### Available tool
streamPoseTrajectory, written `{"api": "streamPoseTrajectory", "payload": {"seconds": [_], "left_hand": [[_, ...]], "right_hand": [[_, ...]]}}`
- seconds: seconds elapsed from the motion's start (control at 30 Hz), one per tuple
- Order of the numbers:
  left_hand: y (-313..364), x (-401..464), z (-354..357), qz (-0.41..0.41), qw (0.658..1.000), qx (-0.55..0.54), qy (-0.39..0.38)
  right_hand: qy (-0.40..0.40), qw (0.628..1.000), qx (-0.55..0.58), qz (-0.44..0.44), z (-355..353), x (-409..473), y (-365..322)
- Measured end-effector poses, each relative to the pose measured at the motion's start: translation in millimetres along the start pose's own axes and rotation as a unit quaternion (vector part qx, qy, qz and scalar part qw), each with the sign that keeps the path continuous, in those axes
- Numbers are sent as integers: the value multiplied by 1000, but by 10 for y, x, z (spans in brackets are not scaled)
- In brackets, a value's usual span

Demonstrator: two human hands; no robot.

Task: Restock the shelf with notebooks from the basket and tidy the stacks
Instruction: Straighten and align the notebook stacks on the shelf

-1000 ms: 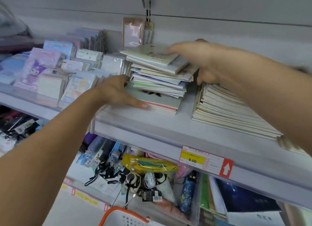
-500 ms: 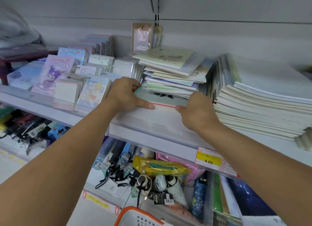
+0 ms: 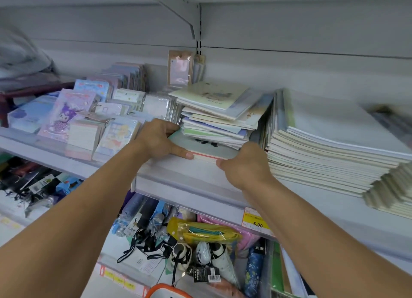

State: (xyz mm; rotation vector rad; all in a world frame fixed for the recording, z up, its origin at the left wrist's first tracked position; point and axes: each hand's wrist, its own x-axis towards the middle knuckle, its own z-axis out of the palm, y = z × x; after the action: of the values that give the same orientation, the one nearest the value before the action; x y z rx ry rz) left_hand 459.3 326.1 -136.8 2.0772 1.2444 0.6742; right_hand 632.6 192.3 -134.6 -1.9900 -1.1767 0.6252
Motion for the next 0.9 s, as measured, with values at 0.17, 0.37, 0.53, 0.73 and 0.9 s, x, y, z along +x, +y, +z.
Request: {"api": "streamPoseTrajectory", "payload": {"seconds": [0.17, 0.37, 0.53, 0.73, 0.9], "left_hand": [[67, 24, 85, -4, 1000, 25, 9], [98, 41, 114, -7, 997, 72, 32], [36, 13, 117, -25, 999, -22, 19], [-64, 57, 55, -48, 992, -118, -20], [-95, 87, 14, -73, 987, -139, -40]], "right_hand": [[23, 999, -33, -32, 20, 28, 76], [119, 989, -66, -51, 158, 112, 128], [148, 982, -116, -30, 123, 130, 82], [171, 971, -155, -57, 100, 61, 122], [172, 973, -147, -54, 109, 58, 118]]}}
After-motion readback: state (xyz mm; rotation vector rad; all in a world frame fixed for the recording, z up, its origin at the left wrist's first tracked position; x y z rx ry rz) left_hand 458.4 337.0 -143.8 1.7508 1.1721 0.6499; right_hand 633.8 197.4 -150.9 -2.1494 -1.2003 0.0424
